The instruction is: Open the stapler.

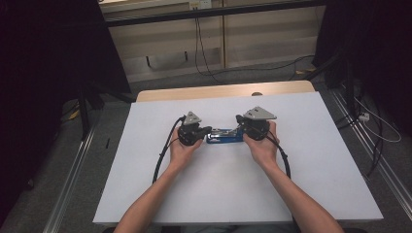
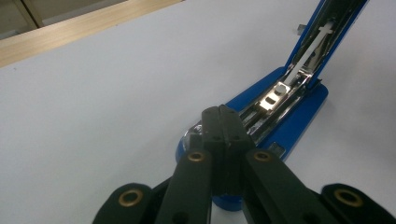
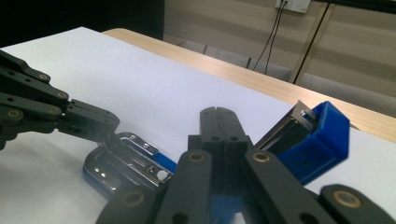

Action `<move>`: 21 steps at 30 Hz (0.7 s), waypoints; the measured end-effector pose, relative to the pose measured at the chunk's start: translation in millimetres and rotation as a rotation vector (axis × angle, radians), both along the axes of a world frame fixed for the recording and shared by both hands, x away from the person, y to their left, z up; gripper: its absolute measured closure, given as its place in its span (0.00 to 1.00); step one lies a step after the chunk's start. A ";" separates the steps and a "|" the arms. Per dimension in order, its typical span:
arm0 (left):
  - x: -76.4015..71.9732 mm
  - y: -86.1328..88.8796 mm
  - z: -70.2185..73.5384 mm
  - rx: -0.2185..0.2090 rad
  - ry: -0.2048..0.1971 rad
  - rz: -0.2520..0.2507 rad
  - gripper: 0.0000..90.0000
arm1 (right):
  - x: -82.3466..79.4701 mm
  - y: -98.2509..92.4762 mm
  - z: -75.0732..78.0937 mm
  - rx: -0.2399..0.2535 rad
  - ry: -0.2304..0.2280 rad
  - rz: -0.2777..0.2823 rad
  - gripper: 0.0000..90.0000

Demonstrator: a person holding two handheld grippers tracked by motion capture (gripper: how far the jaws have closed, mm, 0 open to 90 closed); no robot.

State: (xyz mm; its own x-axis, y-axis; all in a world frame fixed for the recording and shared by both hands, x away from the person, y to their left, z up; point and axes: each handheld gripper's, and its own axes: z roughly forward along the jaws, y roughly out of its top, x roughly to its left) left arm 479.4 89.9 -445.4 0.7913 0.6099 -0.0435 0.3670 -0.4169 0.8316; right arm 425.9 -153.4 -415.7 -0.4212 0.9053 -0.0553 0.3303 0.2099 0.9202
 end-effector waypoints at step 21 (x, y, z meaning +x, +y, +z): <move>-1.0 -0.2 -0.3 0.000 -0.004 0.005 1.00 | -1.7 -29.9 -3.2 0.002 0.018 -0.028 1.00</move>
State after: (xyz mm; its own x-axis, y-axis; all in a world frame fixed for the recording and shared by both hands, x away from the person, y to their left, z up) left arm 478.4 89.8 -445.6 0.7884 0.6138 -0.0409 0.3661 -0.4148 0.8330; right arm 424.1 -183.3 -418.8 -0.3967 0.9168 -0.0459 0.3524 0.1983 0.9146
